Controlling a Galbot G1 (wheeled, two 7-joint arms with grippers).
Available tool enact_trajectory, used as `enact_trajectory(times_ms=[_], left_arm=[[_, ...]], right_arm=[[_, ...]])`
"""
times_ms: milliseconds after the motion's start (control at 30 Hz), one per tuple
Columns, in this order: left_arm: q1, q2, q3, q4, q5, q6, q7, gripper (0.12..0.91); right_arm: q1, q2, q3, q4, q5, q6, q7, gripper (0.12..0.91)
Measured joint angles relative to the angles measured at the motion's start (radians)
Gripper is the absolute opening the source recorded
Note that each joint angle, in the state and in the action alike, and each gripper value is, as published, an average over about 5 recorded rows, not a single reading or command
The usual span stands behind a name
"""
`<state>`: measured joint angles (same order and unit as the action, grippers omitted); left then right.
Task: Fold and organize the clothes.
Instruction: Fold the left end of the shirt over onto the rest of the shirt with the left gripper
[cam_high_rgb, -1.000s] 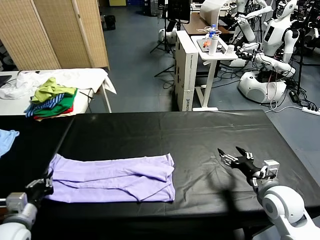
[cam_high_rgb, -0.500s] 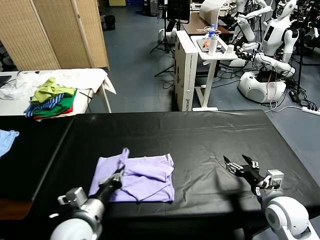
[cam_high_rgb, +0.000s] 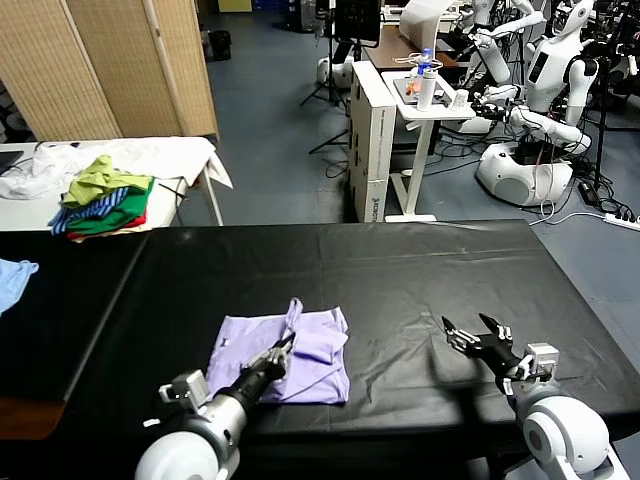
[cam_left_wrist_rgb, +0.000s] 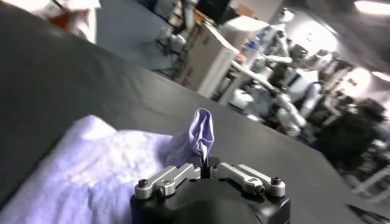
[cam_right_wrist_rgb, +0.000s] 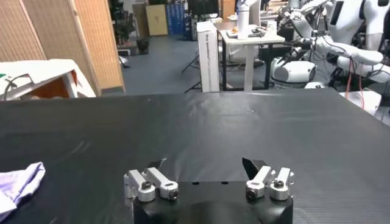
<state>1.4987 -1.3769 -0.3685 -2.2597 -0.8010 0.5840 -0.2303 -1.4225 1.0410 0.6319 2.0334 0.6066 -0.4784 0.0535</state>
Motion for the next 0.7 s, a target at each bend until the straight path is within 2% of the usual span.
enact_trajectory(times_ms=[367, 700], left_arm=[[-0.034, -0.041, 0.031, 0.023, -0.009, 0.004, 0.002, 0.183], [-0.055, -0.093, 0.054, 0.071, 0.024, -0.004, 0.01, 0.183]], right_arm=[[0.001, 0.003, -0.006, -0.003, -0.009, -0.002, 0.001, 0.907], [0.004, 0.001, -0.01, -0.003, -0.012, -0.003, 0.001, 0.907]])
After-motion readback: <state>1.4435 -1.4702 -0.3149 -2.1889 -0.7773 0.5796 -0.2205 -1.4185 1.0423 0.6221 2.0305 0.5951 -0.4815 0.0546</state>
